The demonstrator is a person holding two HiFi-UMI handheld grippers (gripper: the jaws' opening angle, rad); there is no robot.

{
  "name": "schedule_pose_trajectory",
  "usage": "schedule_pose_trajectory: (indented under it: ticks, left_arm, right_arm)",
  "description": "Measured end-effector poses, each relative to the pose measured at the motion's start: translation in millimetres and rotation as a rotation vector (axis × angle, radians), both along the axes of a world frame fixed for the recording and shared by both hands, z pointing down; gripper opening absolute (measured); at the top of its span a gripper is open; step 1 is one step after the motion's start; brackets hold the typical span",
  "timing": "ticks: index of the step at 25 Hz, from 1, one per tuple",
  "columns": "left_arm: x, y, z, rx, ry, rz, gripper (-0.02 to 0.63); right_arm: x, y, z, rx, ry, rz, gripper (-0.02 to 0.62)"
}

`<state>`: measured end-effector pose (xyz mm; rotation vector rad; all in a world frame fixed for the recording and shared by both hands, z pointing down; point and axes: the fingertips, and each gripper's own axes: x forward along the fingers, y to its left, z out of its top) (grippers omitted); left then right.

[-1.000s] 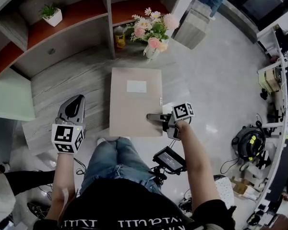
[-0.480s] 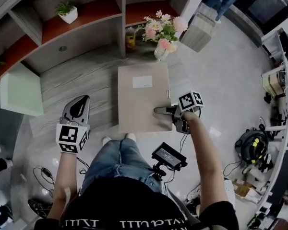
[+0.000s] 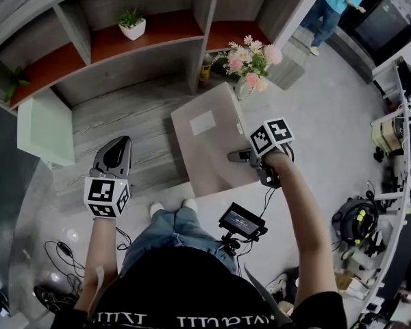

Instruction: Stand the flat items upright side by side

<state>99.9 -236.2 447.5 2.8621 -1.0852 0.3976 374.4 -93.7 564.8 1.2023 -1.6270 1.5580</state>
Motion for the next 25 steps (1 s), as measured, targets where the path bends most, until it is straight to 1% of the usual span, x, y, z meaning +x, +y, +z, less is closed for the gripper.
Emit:
schedule_pose_trajectory:
  ticks: [5,11,13,15,17,22,25]
  left_arm:
    - [-19.4,-15.8,-6.6,0.01,0.032,-0.033,0.012]
    - [-38.6,-30.0,-17.8,0.035,0.062,-0.055,0.012]
    - [-45.1,-34.4,-20.1,0.04,0.072,-0.064,0.012]
    - [-53.1,-38.8,-20.6,0.035,0.086,-0.081,0.012]
    - [-62.2,-43.5,-20.0,0.028,0.097,-0.098,0.012]
    - [-81.5,-55.1,-19.4,0.028,0.102,-0.127,0.012]
    - [-89.3,-61.5,-24.2,0.037,0.112,-0.144,0.011]
  right_arm:
    - [-15.9,-26.3,-25.6,0.038,0.206,-0.182,0.373]
    - [-38.3,-52.3,-48.1,0.097,0.445,-0.355,0.371]
    - [-48.0,-61.6,-56.4,0.131,0.508,-0.417,0.357]
    - [-62.4,-71.1,-63.2,0.168,0.523,-0.479,0.337]
    - [-78.0,-80.3,-66.4,0.188,0.498,-0.523,0.314]
    - [-97.0,-94.3,-64.8,0.166,0.486,-0.6,0.314]
    - [-103.5,-99.6,-68.5,0.195,0.507,-0.684,0.326]
